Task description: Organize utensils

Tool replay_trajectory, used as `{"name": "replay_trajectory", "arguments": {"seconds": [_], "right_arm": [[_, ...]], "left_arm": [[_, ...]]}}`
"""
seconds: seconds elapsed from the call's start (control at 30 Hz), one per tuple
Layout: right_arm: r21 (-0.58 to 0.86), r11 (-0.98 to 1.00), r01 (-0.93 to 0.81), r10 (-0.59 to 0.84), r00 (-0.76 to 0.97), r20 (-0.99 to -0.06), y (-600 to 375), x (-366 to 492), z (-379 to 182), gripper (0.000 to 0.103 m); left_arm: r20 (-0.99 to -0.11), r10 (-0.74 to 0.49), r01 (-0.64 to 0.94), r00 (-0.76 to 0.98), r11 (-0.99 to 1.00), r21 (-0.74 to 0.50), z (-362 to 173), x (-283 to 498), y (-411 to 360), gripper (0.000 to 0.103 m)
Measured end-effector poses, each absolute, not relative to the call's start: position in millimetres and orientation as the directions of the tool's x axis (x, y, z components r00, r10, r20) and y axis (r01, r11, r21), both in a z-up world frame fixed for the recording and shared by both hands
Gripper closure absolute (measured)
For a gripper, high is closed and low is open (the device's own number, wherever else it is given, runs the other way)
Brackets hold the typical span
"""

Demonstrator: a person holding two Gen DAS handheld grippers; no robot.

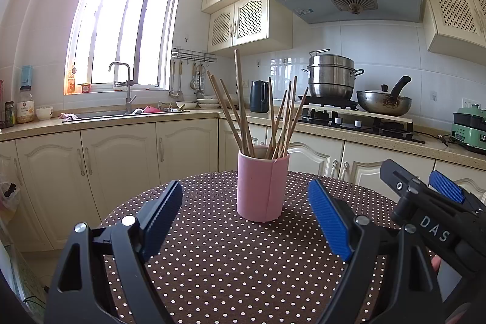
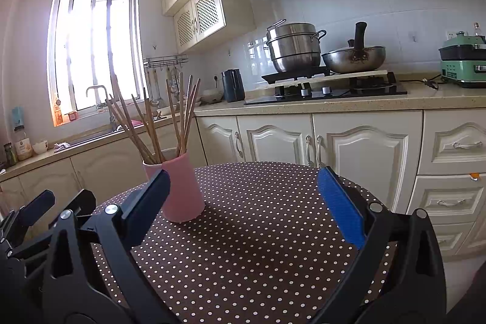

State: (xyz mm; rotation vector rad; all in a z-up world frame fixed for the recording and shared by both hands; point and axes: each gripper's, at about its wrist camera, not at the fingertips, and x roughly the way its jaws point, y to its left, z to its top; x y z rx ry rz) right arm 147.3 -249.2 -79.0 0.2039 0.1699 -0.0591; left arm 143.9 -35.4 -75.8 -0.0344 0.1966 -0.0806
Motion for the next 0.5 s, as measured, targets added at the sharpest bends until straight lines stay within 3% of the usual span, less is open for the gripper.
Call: {"name": "replay_trajectory", "arguments": {"seconds": [0.5], "right_arm": [[0.201,0.976,0.078,-0.042,0.984,-0.175,-248.8,147.9,-78.8,0.007]], "left_arm": [[-0.202,-0.091,0.085,0.975,0.996,-0.041,-75.8,144.5,-33.6,0.020]]}}
